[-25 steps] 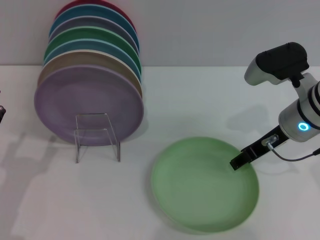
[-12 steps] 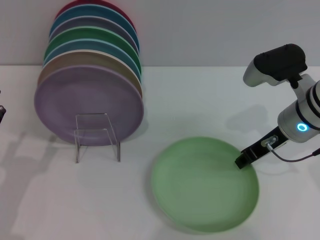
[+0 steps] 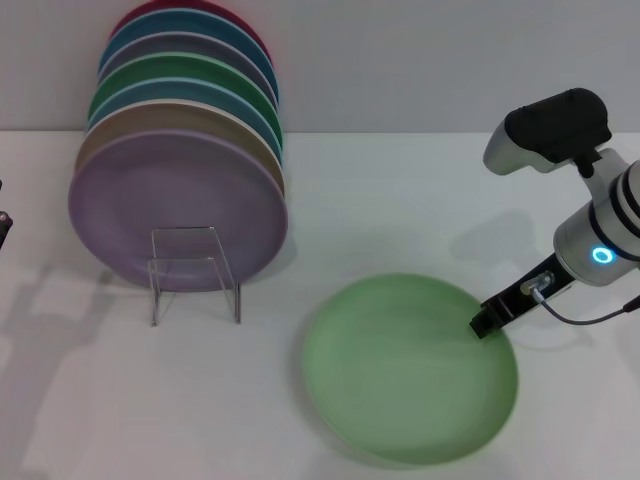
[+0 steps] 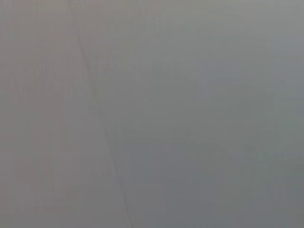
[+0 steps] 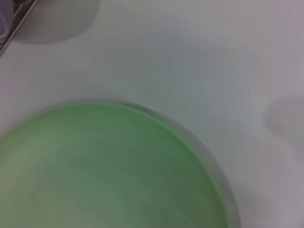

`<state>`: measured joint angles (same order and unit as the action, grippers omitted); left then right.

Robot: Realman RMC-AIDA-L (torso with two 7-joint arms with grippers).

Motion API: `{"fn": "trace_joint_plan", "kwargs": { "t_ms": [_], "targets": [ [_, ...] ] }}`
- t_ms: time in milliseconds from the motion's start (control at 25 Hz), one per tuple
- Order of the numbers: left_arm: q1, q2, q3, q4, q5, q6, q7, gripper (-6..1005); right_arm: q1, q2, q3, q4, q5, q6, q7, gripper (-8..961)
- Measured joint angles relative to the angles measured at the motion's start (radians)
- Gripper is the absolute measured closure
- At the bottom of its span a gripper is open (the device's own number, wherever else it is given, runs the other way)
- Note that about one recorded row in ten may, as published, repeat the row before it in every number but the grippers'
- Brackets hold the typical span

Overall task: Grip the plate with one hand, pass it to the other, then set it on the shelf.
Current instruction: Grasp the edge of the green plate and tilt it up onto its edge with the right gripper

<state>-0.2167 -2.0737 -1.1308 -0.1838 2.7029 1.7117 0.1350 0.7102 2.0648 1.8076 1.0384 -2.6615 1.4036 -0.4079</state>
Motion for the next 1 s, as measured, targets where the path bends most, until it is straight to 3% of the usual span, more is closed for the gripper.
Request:
{"fn": "trace_joint_plan", "kwargs": {
  "t_ms": [400,600,840,1000],
  "targets": [
    [0.000,0.000,0.000,0.000,0.000,0.000,0.000,215,0.000,0.000,-0.006,0.003,0.004,0.008,0.000,662],
    [0.000,0.000,0.000,0.000,0.000,0.000,0.000,215,-0.002,0.002,-0.020,0.011,0.008,0.010,-0.004,887],
    [0.001,0.000,0.000,0.000,0.001,0.000,0.000,215,-0.005,0.002,-0.031,0.019,0.011,0.011,-0.009,926],
    [0.003,0.000,0.000,-0.004,0.000,0.000,0.001,215,-0.039,0.005,-0.026,0.093,0.059,0.012,-0.036,928]
  ]
}}
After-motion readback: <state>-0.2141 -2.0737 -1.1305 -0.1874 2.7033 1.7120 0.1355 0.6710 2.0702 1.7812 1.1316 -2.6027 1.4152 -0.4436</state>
